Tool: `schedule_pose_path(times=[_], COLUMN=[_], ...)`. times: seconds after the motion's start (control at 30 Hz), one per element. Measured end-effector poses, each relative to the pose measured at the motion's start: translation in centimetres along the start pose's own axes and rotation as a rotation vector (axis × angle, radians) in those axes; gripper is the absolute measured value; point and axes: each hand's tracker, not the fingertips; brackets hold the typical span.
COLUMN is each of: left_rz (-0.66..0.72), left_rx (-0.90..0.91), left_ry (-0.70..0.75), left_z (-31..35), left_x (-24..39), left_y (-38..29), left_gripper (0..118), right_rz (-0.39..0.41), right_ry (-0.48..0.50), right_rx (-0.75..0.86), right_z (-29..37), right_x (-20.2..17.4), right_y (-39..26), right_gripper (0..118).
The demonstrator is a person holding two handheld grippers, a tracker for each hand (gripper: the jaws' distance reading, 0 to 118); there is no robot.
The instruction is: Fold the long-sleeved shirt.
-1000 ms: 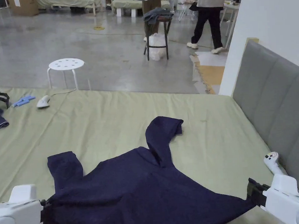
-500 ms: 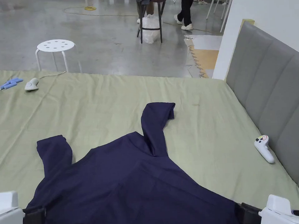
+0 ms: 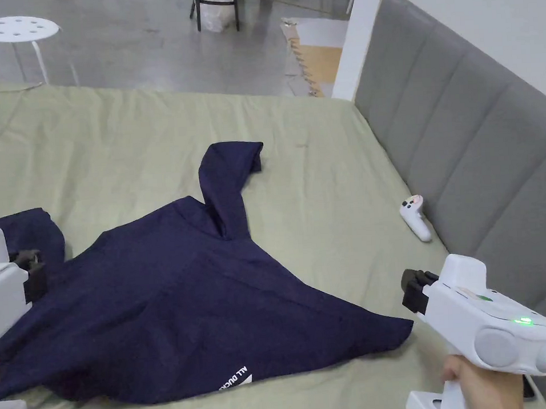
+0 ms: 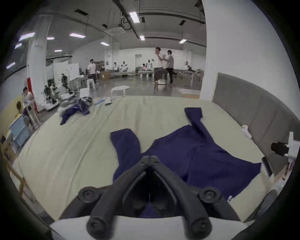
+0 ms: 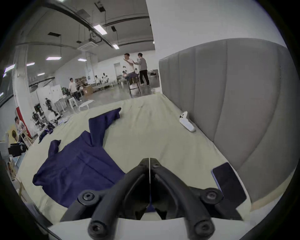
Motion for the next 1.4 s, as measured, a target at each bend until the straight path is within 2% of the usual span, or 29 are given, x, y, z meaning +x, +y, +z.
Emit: schedule_pose_path(times=[0.07,0.1,0.13,0.17,0.2,0.27,0.3,0.33,0.4,0.43,0.53,0.57,0.6,0.67,0.73,0.77,0.8,0.87,0.97,1.1,1.17,1.23,1.33,1.4], left_rz=[-0.015,-0.018,-0.017,-0.001,0.008,0.030,0.028,0.027,0.034,0.035,0.039,0.040,0.040,0.032,0.036,0.038,0.037,0.027,-0.044,-0.239,-0.329,-0.356,-0.418,-0.440], left_rx=[-0.005,-0.007,-0.003,-0.019,-0.029,-0.050,-0.063,-0.074,-0.092,-0.107,-0.137,-0.144,-0.150,-0.165,-0.175,-0.184,-0.195,-0.229,-0.227,-0.285,-0.320,-0.343,-0.380,-0.370], left_ry=[0.011,0.010,0.009,-0.006,-0.010,-0.014,-0.017,-0.017,-0.020,-0.024,-0.021,-0.020,-0.021,-0.028,-0.033,-0.048,-0.068,-0.122,-0.169,-0.146,-0.187,-0.270,-0.314,-0.361], left_z=[-0.6,-0.7,-1.0,-1.4,-1.8,-2.5,-2.8,-3.1,-3.5,-3.9,-4.7,-5.0,-5.2,-5.9,-6.9,-7.4,-8.3,-10.8,-16.0,-25.0,-29.0,-32.0,-34.2,-34.9], left_x=[0.4,0.4,0.3,0.2,0.1,0.0,-0.1,-0.2,-0.1,-0.2,-0.1,-0.1,-0.2,0.0,0.2,0.5,0.9,1.8,3.9,7.4,8.7,9.7,11.2,11.8], left_y=[-0.3,-0.2,-0.3,-0.4,-0.6,-0.8,-1.0,-1.3,-1.5,-1.7,-2.2,-2.4,-2.5,-2.5,-2.4,-1.9,-1.3,0.1,3.9,9.0,9.8,10.3,9.9,9.6], left_gripper=[4,4,4,4,4,4,4,4,4,4,4,4,4,4,6,21,42,108,108,110,110,109,103,93], right_rz=[-0.089,-0.143,-0.192,-0.233,-0.269,-0.387,-0.427,-0.436,-0.452,-0.480,-0.547,-0.567,-0.590,-0.512,-0.479,-0.468,-0.439,-0.344,-0.301,-0.281,-0.265,-0.262,-0.250,-0.241], right_ry=[0.013,-0.018,-0.040,-0.044,-0.056,-0.021,-0.046,-0.057,-0.035,-0.013,-0.006,0.009,0.036,0.043,0.057,0.066,0.062,0.056,0.057,0.064,0.062,0.057,0.057,0.058], right_rx=[-0.075,-0.120,-0.166,-0.240,-0.331,-0.381,-0.433,-0.450,-0.453,-0.466,-0.490,-0.489,-0.446,-0.425,-0.409,-0.411,-0.403,-0.400,-0.383,-0.379,-0.377,-0.378,-0.380,-0.382], right_z=[0.1,-0.1,-0.6,-1.6,-3.0,-3.6,-4.0,-7.7,-9.8,-10.6,-10.2,-10.1,-9.7,-9.8,-9.4,-9.3,-9.2,-8.9,-8.6,-8.9,-8.9,-8.9,-9.1,-9.0], right_x=[1.3,2.1,2.7,3.5,5.0,6.2,6.6,7.3,8.0,8.3,8.5,8.6,8.5,8.5,8.4,8.3,8.1,7.4,6.8,6.9,6.6,6.5,6.8,6.8], right_y=[0.4,0.5,0.4,0.1,-0.2,0.4,0.5,-2.3,-3.3,-3.6,-3.7,-3.8,-4.1,-3.7,-3.7,-3.6,-3.4,-3.1,-2.8,-2.7,-2.7,-2.8,-3.0,-3.2], right_gripper=[0,4,28,85,118,110,111,110,104,93,23,6,5,3,2,2,2,2,2,2,2,2,2,2])
